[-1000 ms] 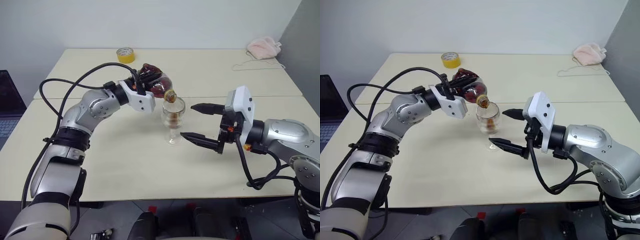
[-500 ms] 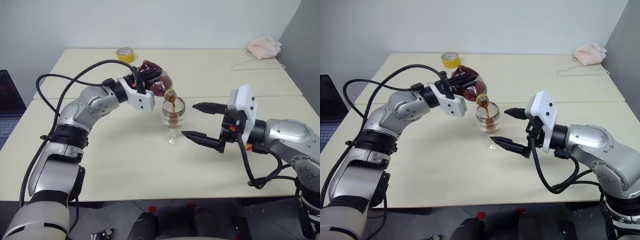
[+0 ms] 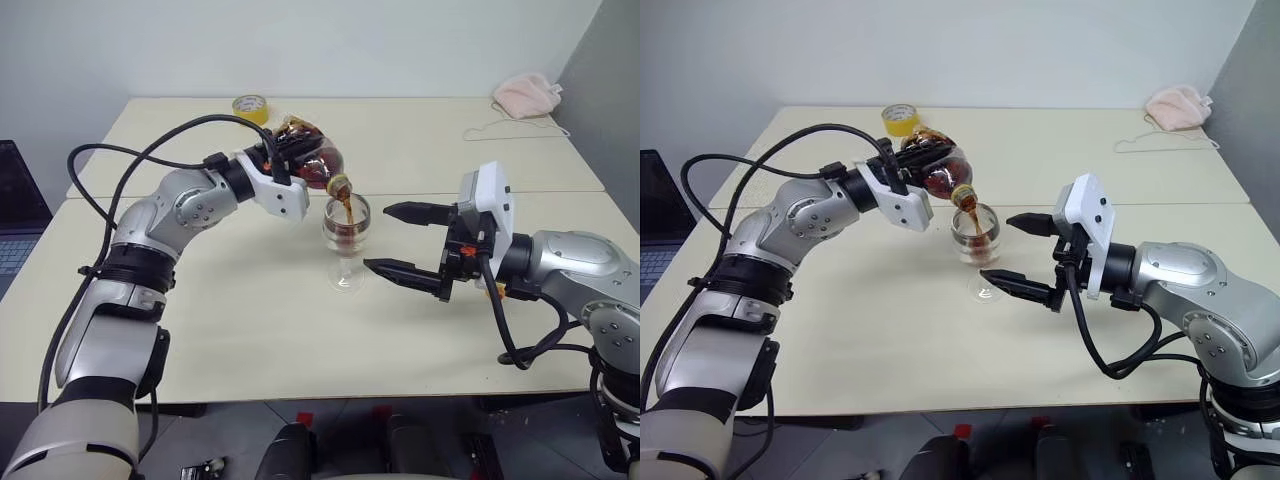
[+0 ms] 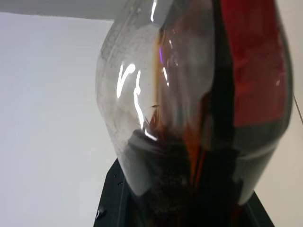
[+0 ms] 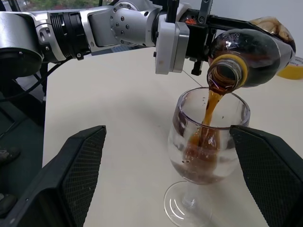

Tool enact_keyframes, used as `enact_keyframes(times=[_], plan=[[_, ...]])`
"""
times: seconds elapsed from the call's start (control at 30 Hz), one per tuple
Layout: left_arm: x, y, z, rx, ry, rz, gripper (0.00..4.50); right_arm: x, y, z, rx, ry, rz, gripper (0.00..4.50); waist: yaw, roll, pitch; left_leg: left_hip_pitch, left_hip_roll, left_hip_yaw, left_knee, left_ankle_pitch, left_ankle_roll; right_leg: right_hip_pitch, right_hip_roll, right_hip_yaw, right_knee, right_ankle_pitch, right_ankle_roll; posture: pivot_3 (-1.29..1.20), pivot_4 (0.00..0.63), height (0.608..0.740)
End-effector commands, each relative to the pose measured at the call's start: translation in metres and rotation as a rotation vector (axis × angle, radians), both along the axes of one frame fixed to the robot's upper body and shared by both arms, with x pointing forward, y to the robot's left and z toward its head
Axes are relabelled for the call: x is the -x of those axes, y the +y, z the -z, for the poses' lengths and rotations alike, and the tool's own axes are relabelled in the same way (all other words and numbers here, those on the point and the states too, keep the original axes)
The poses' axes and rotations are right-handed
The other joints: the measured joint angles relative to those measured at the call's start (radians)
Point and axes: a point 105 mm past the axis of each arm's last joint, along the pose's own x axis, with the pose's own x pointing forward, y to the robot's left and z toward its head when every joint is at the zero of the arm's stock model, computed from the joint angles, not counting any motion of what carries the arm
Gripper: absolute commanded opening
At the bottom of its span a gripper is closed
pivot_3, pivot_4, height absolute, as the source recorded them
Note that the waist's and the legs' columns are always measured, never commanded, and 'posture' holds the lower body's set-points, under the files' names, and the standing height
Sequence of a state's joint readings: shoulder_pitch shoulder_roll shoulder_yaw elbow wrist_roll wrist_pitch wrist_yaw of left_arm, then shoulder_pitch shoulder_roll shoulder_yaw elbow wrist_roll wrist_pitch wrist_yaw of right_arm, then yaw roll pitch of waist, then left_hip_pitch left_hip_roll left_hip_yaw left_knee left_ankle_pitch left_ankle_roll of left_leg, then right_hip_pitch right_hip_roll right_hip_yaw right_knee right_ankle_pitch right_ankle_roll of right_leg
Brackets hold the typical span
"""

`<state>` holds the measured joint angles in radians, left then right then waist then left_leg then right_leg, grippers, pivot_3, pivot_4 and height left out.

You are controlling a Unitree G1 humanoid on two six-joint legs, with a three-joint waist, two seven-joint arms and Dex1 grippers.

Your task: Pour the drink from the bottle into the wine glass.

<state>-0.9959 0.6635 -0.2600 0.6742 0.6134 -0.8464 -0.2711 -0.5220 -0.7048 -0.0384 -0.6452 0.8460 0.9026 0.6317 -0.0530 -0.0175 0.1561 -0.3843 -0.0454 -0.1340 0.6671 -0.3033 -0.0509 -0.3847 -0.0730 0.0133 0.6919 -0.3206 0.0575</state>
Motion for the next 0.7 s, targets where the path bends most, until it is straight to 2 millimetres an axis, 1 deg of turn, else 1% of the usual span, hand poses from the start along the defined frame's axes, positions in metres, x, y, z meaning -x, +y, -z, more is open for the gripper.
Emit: enact_keyframes(times=[0.03, 0.3, 0.53, 0.7], plan=[[0.004, -0.002, -0.027, 0.016, -0.090, 0.023, 0.76, 0.004, 0.001, -0.011, -0.017, -0.047, -0.018, 4.50, 0.000, 0.000, 0.000, 0.000, 0.000, 0.000, 0.000, 0.000, 0.000, 0.000, 0.000, 0.000, 0.000, 0.000, 0.000, 0.00, 0.150, 0.740], [0.003, -0.002, -0.030, 0.009, -0.106, 0.020, 0.76, 0.005, 0.001, -0.012, -0.022, -0.048, -0.023, 4.50, -0.001, 0.000, 0.000, -0.001, 0.000, 0.000, 0.000, 0.000, 0.000, -0.001, 0.000, 0.000, 0.001, 0.000, 0.000, 0.00, 0.150, 0.740], [0.001, 0.000, -0.030, 0.006, -0.106, 0.017, 0.76, 0.005, -0.003, -0.023, -0.027, -0.082, -0.016, 4.50, -0.002, 0.000, 0.000, -0.001, 0.000, 0.000, 0.001, 0.000, 0.000, -0.002, 0.000, 0.000, 0.003, 0.000, 0.000, 0.00, 0.150, 0.740], [0.001, 0.000, -0.030, 0.004, -0.106, 0.017, 0.76, 0.003, -0.006, -0.026, -0.015, -0.091, -0.004, 4.50, -0.002, 0.000, 0.000, -0.001, 0.000, 0.000, 0.001, 0.000, 0.000, -0.002, 0.000, 0.000, 0.003, 0.000, 0.000, 0.00, 0.150, 0.740]])
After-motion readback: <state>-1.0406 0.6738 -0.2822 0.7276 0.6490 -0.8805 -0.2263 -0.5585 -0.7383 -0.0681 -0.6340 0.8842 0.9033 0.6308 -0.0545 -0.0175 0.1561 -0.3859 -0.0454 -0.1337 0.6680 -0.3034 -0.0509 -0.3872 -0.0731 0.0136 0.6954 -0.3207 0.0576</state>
